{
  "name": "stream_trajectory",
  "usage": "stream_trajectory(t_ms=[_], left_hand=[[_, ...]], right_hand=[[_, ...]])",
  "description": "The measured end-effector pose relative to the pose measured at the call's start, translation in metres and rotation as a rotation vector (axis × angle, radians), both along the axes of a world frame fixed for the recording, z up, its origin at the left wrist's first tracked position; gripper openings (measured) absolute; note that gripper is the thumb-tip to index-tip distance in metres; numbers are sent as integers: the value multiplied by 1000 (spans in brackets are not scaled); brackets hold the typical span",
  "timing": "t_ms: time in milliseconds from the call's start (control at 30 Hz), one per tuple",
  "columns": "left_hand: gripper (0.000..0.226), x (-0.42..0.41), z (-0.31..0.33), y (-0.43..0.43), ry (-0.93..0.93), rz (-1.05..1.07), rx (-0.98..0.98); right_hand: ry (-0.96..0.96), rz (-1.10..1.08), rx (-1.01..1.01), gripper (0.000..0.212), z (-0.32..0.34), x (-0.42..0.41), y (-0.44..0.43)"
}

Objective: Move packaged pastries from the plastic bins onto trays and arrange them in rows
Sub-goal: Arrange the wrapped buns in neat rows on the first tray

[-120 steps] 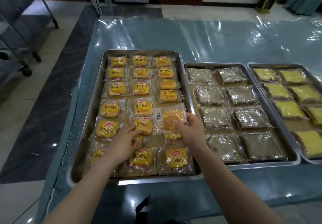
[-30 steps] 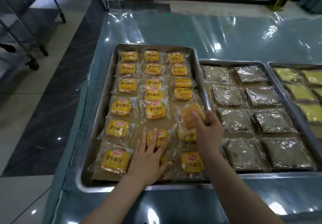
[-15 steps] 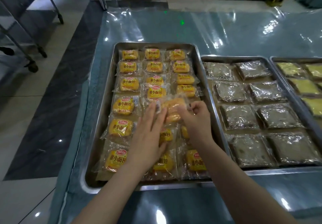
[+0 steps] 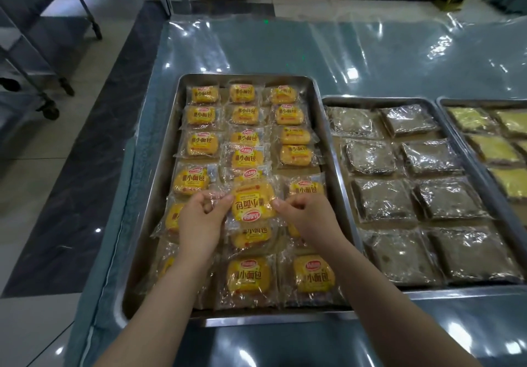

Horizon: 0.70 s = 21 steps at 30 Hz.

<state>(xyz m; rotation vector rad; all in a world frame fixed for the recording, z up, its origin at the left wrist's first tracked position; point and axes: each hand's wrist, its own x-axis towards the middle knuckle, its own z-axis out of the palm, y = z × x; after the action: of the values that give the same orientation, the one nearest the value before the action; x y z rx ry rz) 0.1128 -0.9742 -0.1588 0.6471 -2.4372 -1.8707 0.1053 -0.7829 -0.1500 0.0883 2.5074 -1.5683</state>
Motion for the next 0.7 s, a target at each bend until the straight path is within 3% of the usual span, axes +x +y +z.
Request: stream_trajectory(t_ms=[100,167,233,367,500,600,700], left_hand=[[9,0,0,3,29,-1,-9],[3,1,-2,5,31,29,-28],[3,1,-6,7,4,75,-2],[3,2,-9,10,-96,-14,126],[9,10,-8,20,-102,-180,80],[43,19,-15,26,0,-251,-175],[74,29,-29,37,-26,-405,-639]], right_hand=[[-77,30,-106,11,1,-8,-1],[-221,124,-247,24,-1,-12,-3],[-254,130,-253,38,-4,-17,-4],[-194,-156,-435,20,-8,-31,-5],[-207,28,-372,16,-12,-36,-15],[-133,-20,-382,29,-9,-49,-7],[-78,88,-131,29,-8,-72,0]])
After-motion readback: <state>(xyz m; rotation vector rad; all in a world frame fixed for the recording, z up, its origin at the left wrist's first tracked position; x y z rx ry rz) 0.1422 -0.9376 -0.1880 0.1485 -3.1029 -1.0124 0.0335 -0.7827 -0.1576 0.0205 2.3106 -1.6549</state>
